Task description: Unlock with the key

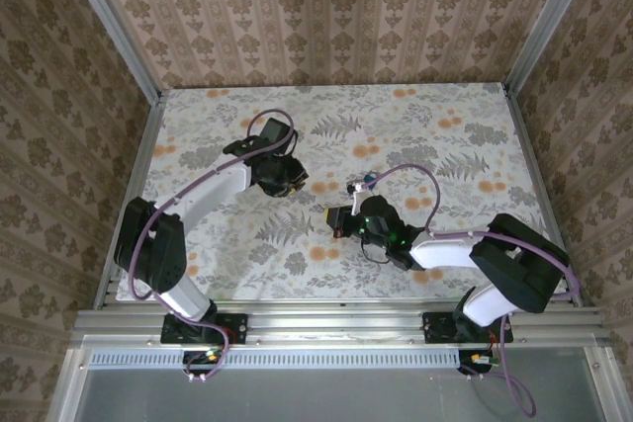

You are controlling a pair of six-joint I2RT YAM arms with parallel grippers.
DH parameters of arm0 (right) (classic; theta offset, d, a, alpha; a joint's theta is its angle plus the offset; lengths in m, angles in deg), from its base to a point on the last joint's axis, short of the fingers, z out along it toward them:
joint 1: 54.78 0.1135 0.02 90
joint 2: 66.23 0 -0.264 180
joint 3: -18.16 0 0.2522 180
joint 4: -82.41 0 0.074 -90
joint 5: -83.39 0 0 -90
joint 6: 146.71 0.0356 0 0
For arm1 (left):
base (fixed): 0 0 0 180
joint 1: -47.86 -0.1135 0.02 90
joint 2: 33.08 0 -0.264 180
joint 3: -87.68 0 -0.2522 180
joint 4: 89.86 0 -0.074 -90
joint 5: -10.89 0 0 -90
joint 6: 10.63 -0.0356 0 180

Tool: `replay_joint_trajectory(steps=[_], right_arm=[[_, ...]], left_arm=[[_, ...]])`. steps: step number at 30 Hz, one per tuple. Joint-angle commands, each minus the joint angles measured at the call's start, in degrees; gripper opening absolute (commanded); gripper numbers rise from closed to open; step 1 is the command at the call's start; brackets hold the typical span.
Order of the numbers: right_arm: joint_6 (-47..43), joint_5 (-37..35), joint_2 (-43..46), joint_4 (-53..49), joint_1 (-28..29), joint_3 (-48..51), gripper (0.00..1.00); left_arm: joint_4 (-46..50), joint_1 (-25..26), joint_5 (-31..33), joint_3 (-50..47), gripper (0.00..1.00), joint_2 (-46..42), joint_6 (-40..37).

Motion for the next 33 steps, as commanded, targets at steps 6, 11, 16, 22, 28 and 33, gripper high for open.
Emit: replay_joint_trajectory(steps=[6,11,16,22,28,33], right_arm=[[2.62,-3.34,-3.47,7.07,0.92,-1.69,0.00],[2.60,-3.97,-4.97,7.52,1.61,-2.69,0.00],[2.74,-5.00,-5.80,7.56,1.76,-3.48,0.00],[3.21,-6.29,-7.01,7.64,1.85,-4.35,0.00],[3.31,-6.73,-7.42,8.33,1.86,-5.03,0.00],[2.44,-7.61,-6.96,7.97,2.22,-5.42,0.00]], left_arm=[[-1.77,0.39,-1.51,-1.00,0.21,-1.96,1.70],[0.39,0.90,-1.47,0.51,0.23,-0.73,0.55],[0.35,1.35,-1.43,0.74,0.24,-0.25,0.63],[0.25,1.71,-1.68,0.56,0.25,0.25,0.72],[0.00,1.88,-2.21,0.43,0.25,0.71,0.81],[-0.37,1.86,-2.56,0.47,0.26,0.97,0.90]])
